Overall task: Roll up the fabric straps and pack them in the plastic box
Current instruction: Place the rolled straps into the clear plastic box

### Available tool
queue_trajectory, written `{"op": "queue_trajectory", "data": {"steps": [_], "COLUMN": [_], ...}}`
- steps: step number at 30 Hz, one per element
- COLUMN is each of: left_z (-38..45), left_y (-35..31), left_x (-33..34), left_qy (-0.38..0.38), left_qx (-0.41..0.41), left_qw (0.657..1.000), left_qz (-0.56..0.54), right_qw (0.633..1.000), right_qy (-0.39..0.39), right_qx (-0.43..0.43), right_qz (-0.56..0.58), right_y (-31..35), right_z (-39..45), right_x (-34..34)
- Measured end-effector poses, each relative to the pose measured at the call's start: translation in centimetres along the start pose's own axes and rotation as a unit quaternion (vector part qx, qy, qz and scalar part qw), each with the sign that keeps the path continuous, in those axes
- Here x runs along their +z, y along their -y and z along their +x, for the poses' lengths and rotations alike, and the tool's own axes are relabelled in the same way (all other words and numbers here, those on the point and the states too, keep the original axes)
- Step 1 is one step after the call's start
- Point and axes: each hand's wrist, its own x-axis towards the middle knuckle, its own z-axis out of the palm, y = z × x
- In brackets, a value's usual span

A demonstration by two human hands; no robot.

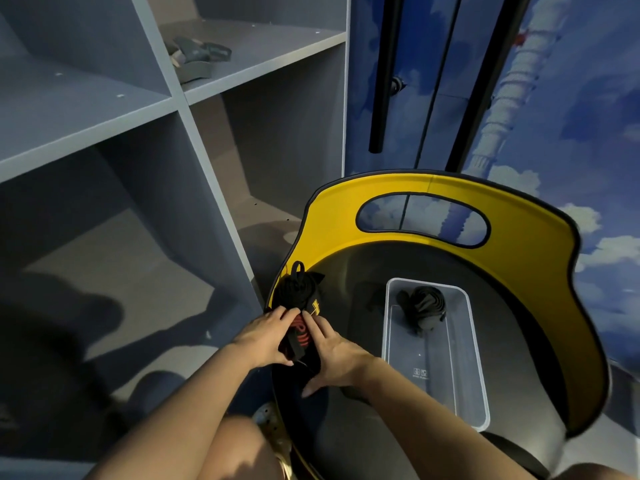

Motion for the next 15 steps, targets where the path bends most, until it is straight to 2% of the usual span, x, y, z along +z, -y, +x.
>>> {"op": "queue_trajectory", "data": {"steps": [3, 6, 15], "left_z": [-0.2, -0.6, -1.0], "left_y": [-0.2, -0.3, -2.6], "left_x": [0.1, 0.1, -3.1], "left_qy": [-0.007, -0.008, -0.042], "left_qx": [-0.002, 0.001, 0.060], "left_qw": [1.000, 1.000, 0.997], "left_qz": [-0.006, -0.016, -0.031], "right_qw": [0.993, 0.986, 0.978], "right_qy": [-0.058, -0.118, -0.157], "right_qx": [-0.006, -0.026, -0.045], "right_qz": [-0.100, -0.117, -0.130], "right_y": [0.3, 0.5, -0.6], "right_z": [-0.2, -0.3, -3.1], "right_x": [1.0, 0.9, -3.5]}}
